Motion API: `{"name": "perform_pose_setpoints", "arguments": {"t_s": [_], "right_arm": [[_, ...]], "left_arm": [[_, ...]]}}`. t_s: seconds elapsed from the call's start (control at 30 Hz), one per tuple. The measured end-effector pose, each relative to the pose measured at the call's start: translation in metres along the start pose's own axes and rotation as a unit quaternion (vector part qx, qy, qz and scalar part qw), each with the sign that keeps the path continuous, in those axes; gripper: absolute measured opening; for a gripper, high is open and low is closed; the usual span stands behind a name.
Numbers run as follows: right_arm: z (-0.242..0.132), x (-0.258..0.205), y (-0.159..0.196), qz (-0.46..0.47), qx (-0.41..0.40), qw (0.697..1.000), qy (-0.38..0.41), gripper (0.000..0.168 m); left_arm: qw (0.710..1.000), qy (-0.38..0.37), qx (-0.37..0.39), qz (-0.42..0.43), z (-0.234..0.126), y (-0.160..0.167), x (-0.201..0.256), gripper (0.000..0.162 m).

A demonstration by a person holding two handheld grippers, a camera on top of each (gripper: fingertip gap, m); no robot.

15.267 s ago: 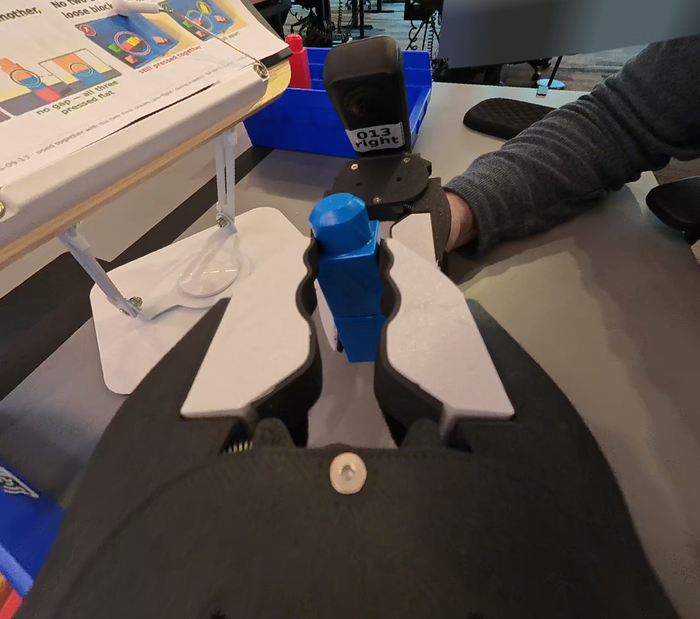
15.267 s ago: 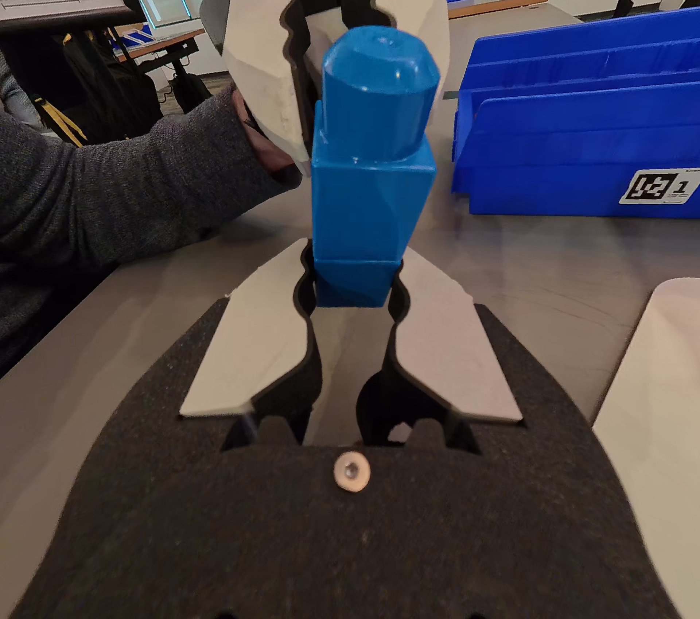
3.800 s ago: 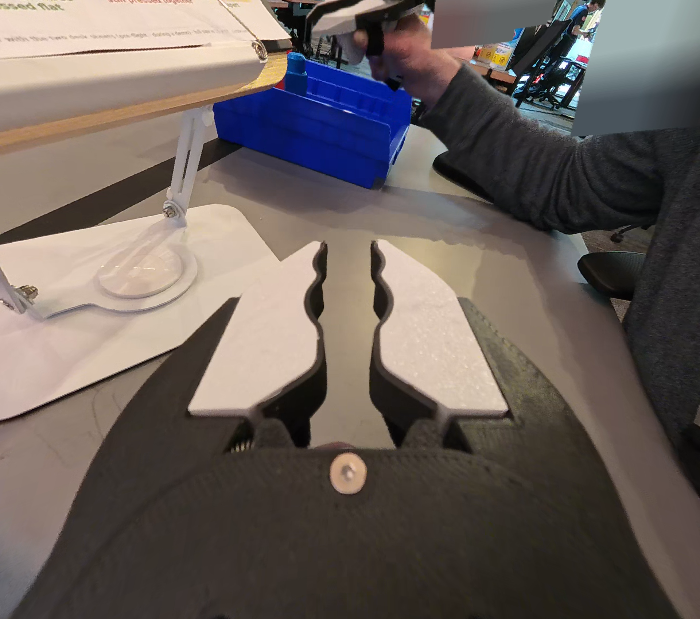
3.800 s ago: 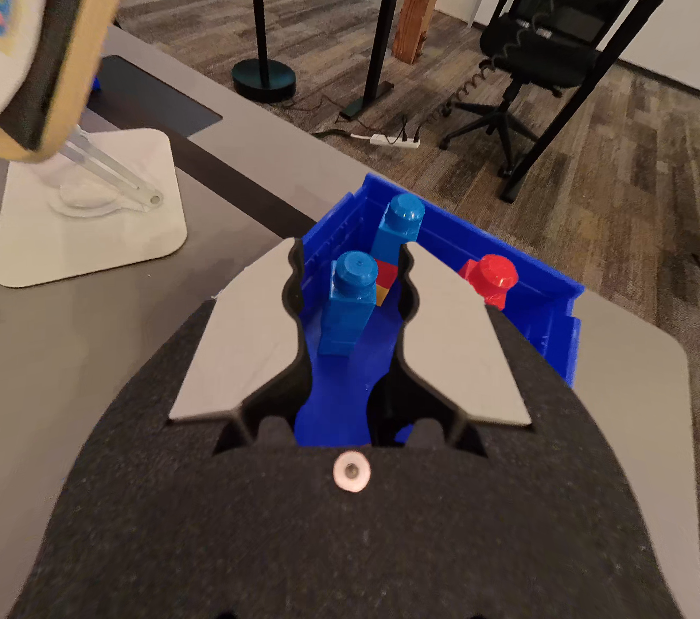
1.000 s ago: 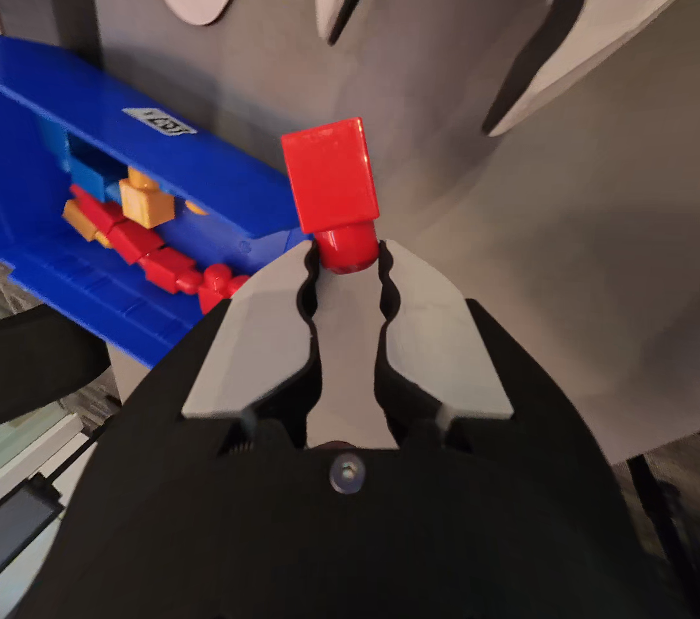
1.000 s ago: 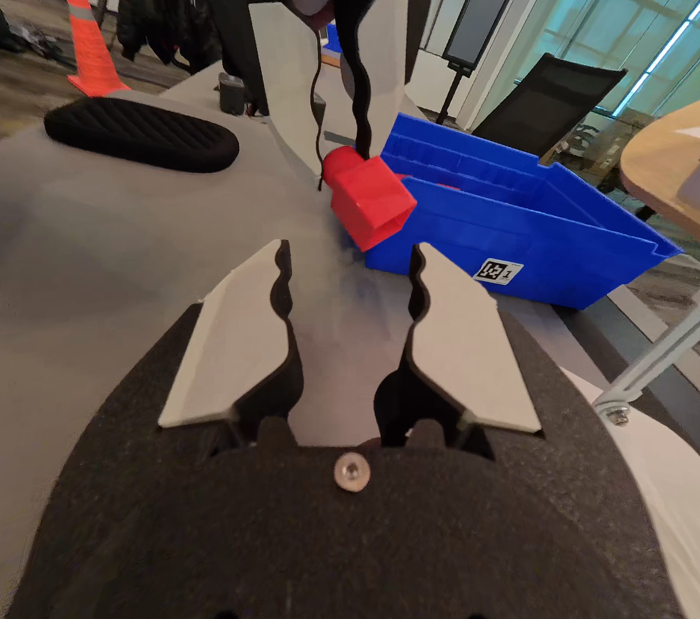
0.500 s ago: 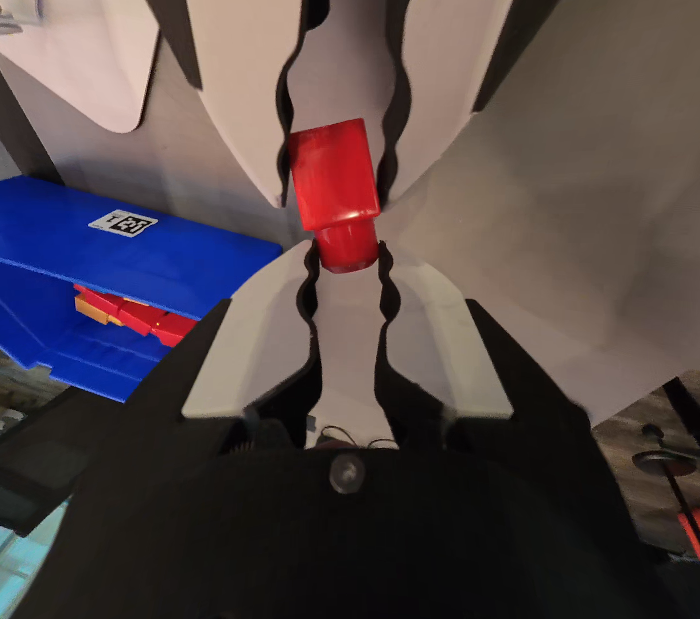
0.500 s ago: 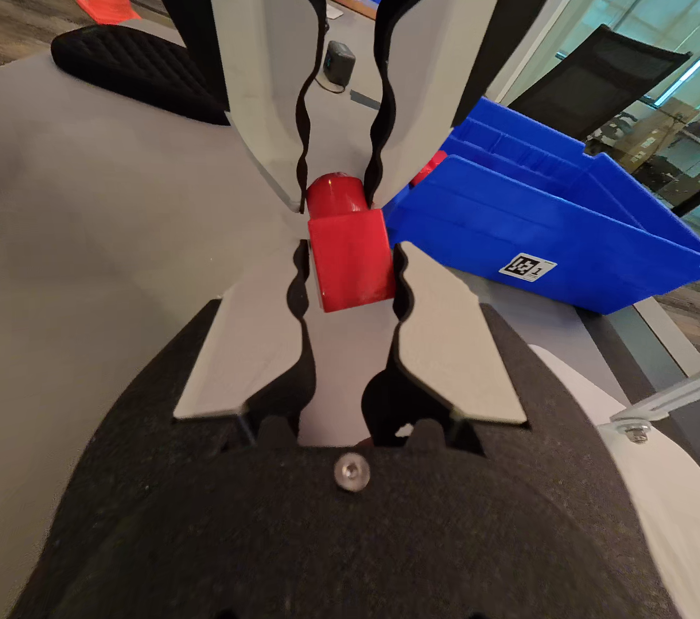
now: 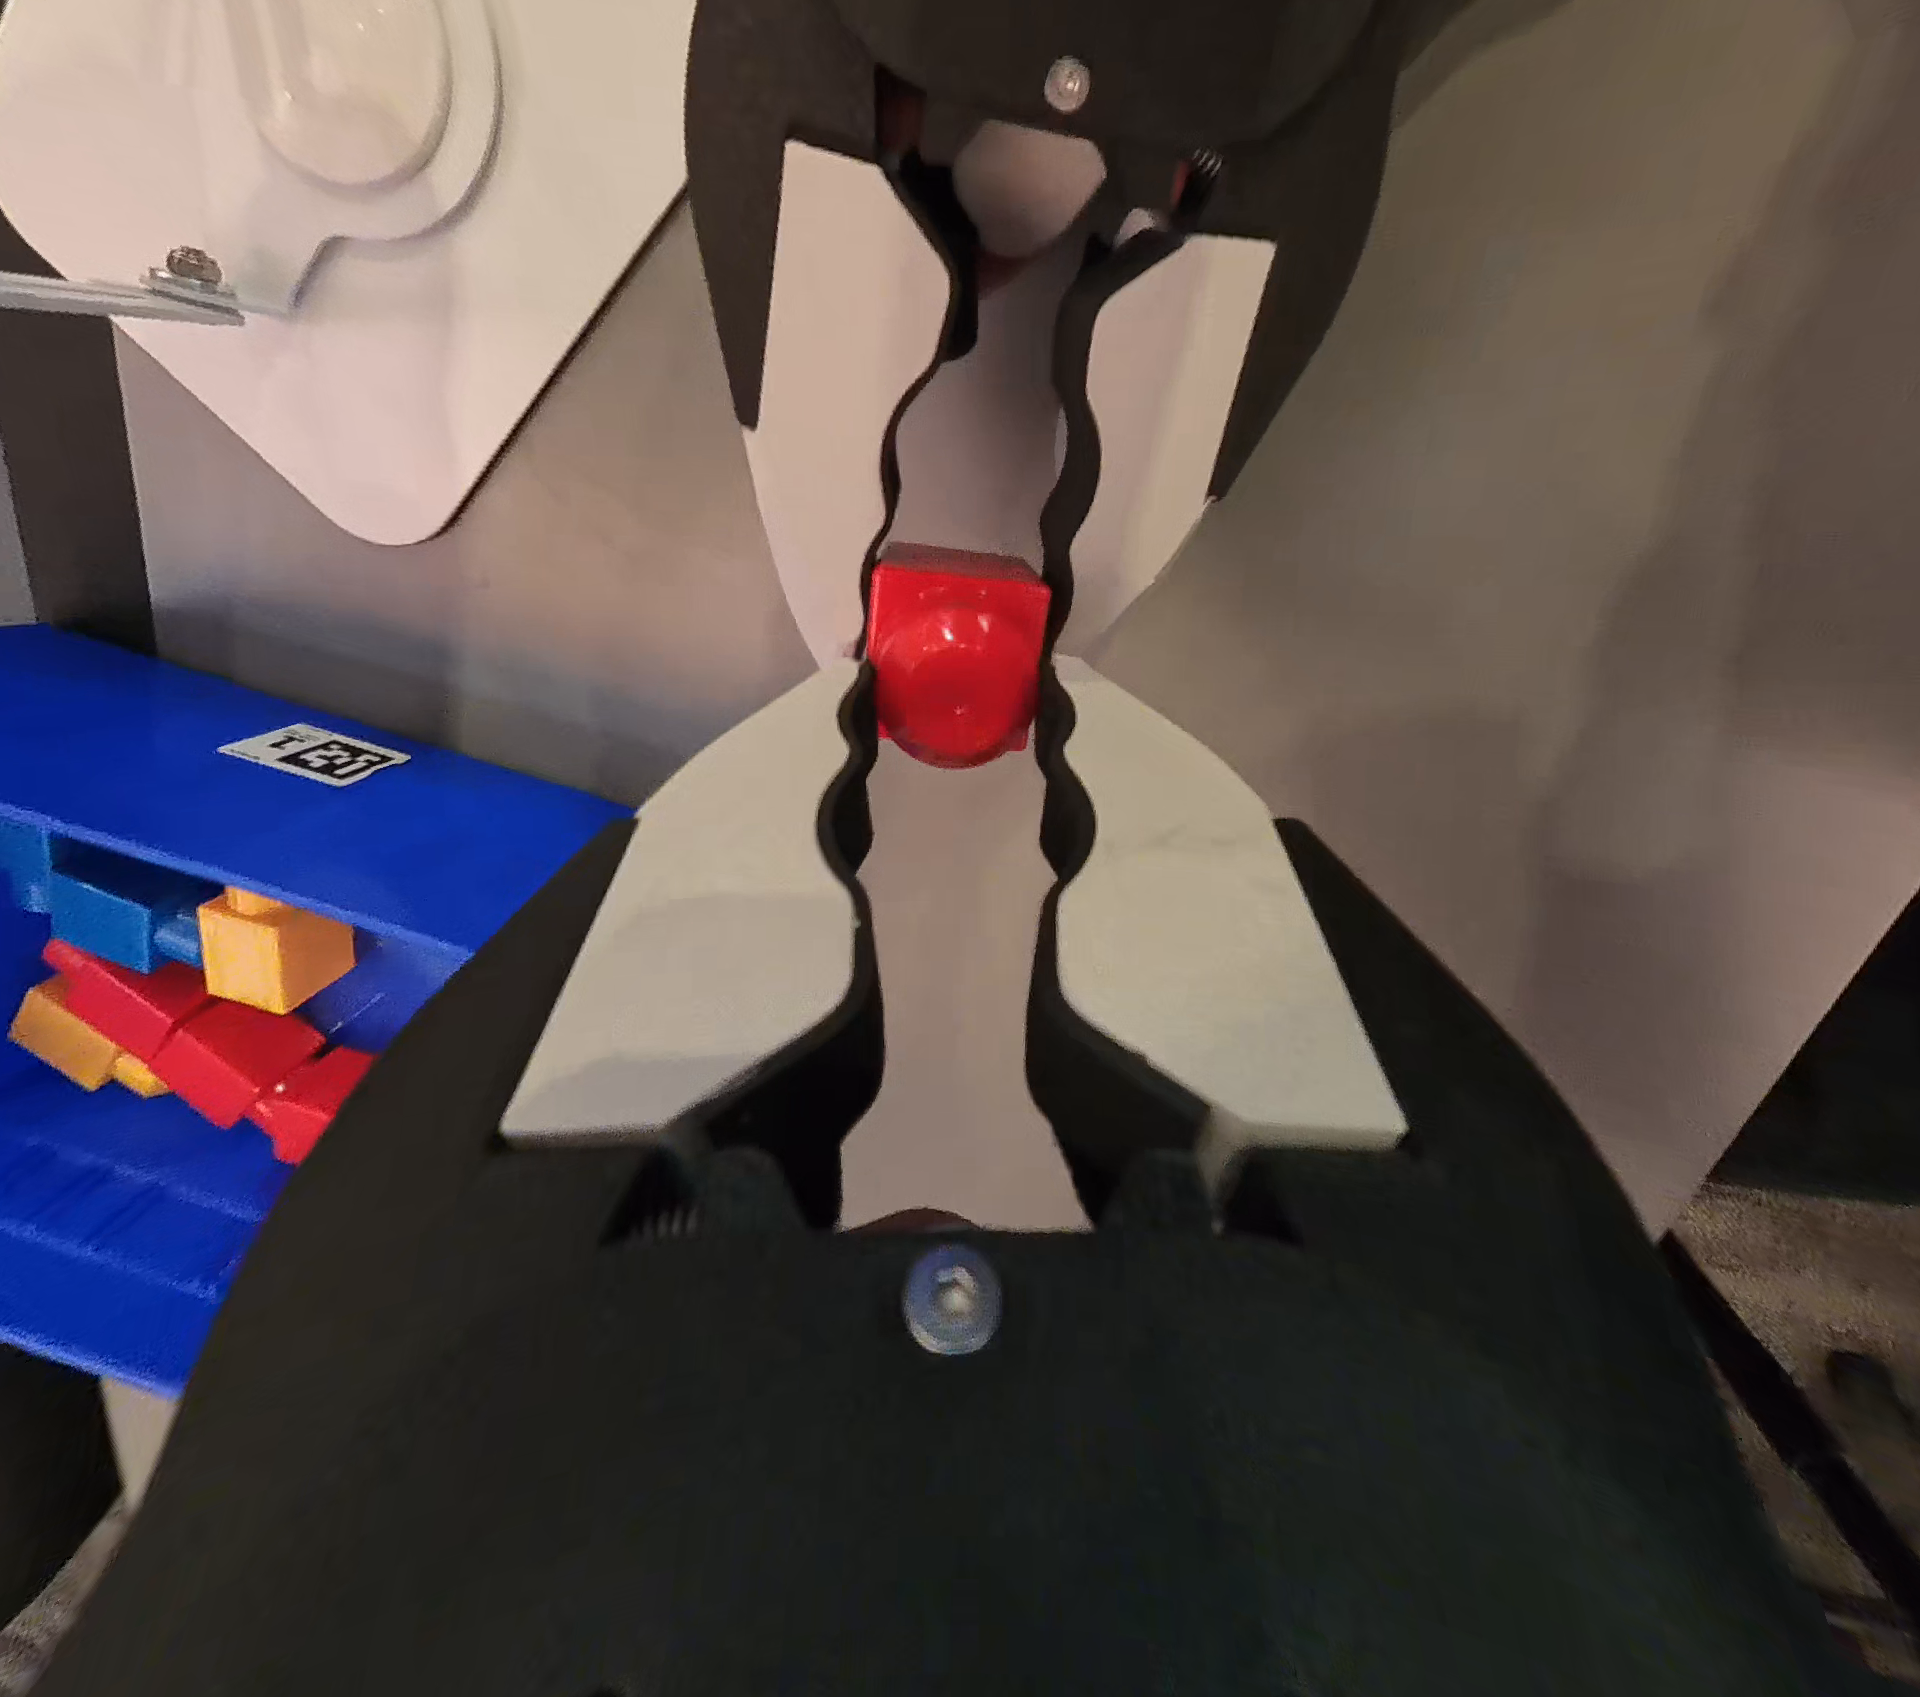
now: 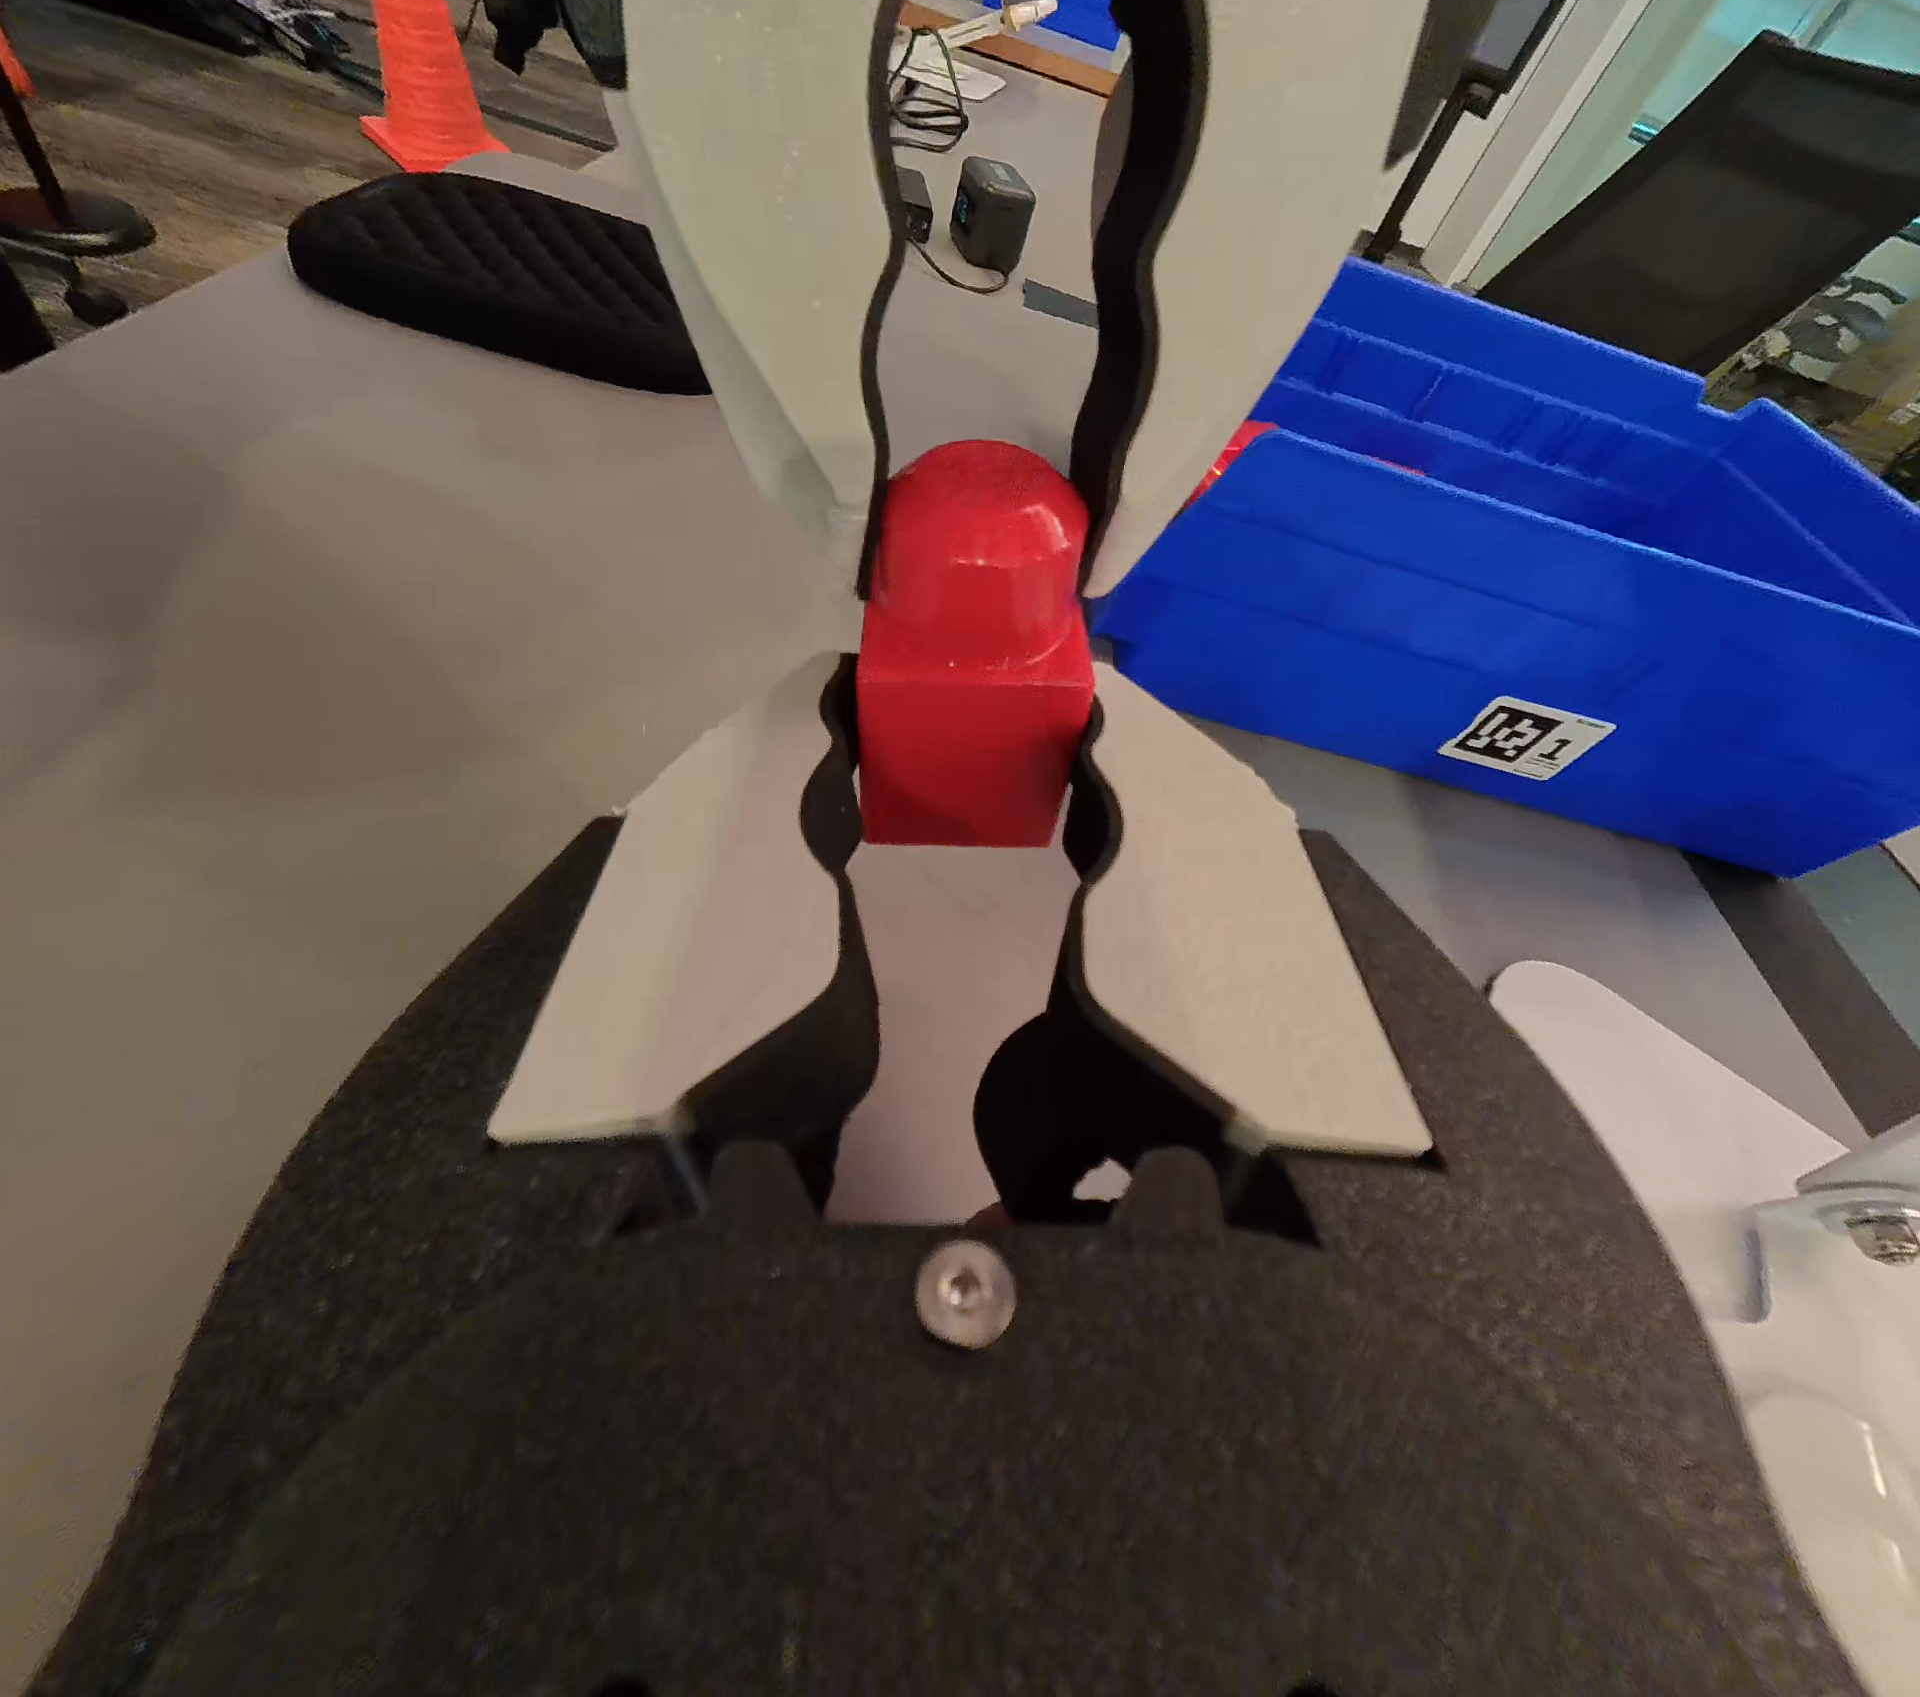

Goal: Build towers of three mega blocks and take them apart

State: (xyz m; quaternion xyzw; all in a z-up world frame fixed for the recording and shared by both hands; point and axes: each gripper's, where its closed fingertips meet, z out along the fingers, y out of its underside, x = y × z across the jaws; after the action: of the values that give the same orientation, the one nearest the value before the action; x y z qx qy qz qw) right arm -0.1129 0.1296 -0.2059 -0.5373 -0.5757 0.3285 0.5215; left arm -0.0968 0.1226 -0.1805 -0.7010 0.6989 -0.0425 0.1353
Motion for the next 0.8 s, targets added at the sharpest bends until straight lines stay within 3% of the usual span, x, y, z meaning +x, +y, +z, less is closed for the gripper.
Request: {"name": "perform_pose_setpoints", "arguments": {"t_s": [0.23, 0.43, 0.6, 0.8], "right_arm": [[-0.002, 0.003, -0.003, 0.023, 0.013, 1.0, -0.002, 0.036], [0.0, 0.001, -0.001, 0.012, 0.004, 1.0, -0.003, 0.036], [-0.001, 0.002, -0.002, 0.018, 0.007, 1.0, -0.002, 0.036], [-0.001, 0.003, -0.002, 0.022, 0.009, 1.0, -0.002, 0.036]], "left_arm": [[0.994, -0.002, 0.082, -0.07, -0.017, 0.002, -0.01, 0.035], [0.981, -0.094, 0.113, -0.128, -0.052, 0.036, -0.052, 0.041], [0.97, -0.17, 0.082, -0.154, -0.053, 0.081, -0.11, 0.042], [0.973, -0.187, 0.023, -0.135, -0.02, 0.114, -0.169, 0.043]]}}
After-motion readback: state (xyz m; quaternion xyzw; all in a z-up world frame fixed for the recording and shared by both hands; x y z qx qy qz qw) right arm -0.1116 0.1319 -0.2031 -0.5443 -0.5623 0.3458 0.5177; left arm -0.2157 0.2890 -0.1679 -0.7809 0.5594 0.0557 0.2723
